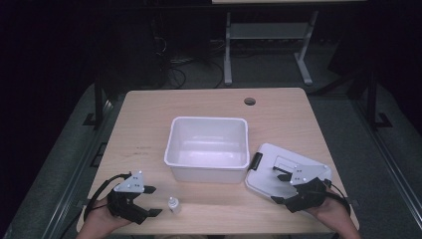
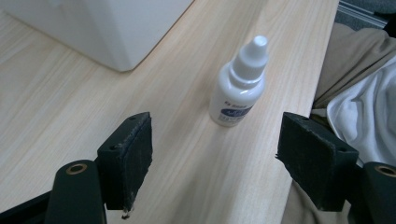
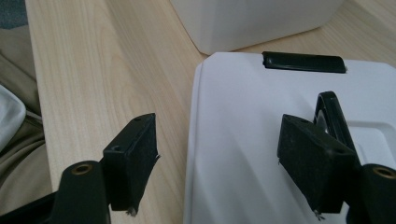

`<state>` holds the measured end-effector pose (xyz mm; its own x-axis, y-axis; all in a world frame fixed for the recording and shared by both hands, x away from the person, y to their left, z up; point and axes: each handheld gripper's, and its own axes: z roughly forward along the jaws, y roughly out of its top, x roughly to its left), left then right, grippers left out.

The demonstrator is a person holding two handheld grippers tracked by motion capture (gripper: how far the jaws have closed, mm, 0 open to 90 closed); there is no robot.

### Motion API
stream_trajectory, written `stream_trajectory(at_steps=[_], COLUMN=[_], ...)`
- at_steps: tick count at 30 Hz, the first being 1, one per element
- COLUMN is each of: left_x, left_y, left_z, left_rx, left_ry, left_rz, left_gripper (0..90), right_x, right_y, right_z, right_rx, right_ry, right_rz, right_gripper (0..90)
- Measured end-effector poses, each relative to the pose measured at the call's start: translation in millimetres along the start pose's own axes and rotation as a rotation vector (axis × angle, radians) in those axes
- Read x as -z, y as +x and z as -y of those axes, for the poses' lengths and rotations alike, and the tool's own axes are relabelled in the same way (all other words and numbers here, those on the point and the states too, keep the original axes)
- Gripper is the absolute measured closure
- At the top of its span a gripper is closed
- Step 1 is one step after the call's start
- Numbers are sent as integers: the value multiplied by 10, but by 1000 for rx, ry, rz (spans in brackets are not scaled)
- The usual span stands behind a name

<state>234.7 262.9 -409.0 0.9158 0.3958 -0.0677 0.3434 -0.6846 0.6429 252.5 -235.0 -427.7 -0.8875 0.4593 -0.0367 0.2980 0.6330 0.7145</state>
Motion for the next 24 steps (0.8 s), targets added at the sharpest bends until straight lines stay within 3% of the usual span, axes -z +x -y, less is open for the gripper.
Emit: stream_trajectory(at_steps=[11,24], left_x=[-139,-250], left_y=[-78,-111], left_z=[-130,-228], left_rx=[-50,-86], left_ry=[36,67], left_rz=[41,61], left_gripper=[304,334], right_x=[1,5], right_y=[-6,32], right_z=[12,2], right_rx=[-3,3], right_ry=[3,0], right_rz=[2,-6], right_gripper=[276,276])
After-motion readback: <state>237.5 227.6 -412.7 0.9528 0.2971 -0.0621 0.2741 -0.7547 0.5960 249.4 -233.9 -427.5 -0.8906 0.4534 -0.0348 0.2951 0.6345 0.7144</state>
